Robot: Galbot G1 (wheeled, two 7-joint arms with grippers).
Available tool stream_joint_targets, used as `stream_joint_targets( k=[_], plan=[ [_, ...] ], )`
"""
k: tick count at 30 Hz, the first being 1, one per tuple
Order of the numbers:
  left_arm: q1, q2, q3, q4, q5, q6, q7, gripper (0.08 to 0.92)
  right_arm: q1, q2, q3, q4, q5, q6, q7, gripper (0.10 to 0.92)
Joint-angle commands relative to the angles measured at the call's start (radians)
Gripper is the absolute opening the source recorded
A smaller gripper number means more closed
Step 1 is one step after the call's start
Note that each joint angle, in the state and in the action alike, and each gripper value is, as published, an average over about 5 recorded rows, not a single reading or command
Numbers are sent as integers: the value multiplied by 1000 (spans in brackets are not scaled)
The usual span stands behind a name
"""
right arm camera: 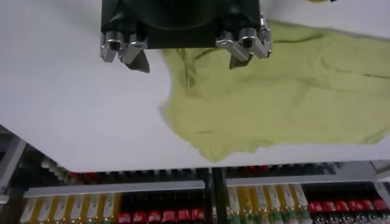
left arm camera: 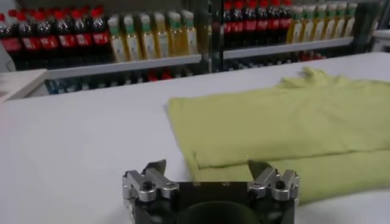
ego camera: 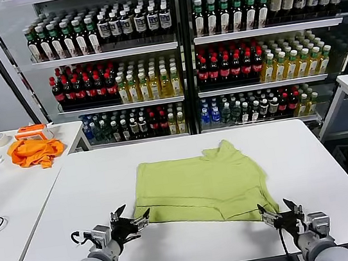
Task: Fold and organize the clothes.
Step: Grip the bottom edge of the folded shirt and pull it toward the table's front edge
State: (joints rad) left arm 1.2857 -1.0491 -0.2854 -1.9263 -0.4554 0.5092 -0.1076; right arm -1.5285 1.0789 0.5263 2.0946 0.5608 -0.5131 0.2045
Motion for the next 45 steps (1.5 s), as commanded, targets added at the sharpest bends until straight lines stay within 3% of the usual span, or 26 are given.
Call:
stream_joint_targets(
  k=[1,22,32,42,45],
  plan=[
    [30,-6,4,-12,16,20,-23,681,-29,9,4,-18,-38,20,-12,707],
    [41,-8,21,-16,17,7,-14,99,-17,-2,-34,-27,6,3,-32,131],
    [277,74,-70,-249,15,27,-34,82,-176,-47,35,186,41,-59,-14,107],
    [352,101,-149,-298,6,50,-26,88,-264,-44,23,224,-30,-64,1,107],
    [349,97,-145,-296,12,65,-28,139,-263,-38,14,221,-51,-64,0,133]
  ],
)
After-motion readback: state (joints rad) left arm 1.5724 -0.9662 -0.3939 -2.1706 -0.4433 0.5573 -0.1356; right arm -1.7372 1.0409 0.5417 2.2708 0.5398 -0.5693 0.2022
